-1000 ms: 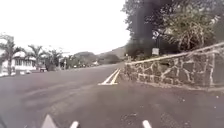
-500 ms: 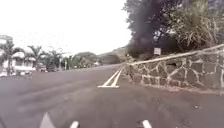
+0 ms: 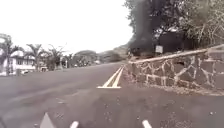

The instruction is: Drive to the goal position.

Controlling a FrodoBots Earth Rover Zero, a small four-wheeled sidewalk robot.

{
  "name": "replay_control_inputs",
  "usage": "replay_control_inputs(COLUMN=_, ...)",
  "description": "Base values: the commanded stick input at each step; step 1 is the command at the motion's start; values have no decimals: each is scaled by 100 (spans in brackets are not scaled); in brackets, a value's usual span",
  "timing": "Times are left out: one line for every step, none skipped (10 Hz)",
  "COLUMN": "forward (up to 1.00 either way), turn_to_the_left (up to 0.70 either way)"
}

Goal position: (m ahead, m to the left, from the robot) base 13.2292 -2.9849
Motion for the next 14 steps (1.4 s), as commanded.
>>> replay_control_inputs(forward=50, turn_to_the_left=0)
replay_control_inputs(forward=50, turn_to_the_left=0)
replay_control_inputs(forward=50, turn_to_the_left=0)
replay_control_inputs(forward=50, turn_to_the_left=0)
replay_control_inputs(forward=50, turn_to_the_left=0)
replay_control_inputs(forward=50, turn_to_the_left=0)
replay_control_inputs(forward=50, turn_to_the_left=0)
replay_control_inputs(forward=50, turn_to_the_left=0)
replay_control_inputs(forward=50, turn_to_the_left=0)
replay_control_inputs(forward=50, turn_to_the_left=0)
replay_control_inputs(forward=50, turn_to_the_left=0)
replay_control_inputs(forward=50, turn_to_the_left=0)
replay_control_inputs(forward=50, turn_to_the_left=0)
replay_control_inputs(forward=20, turn_to_the_left=0)
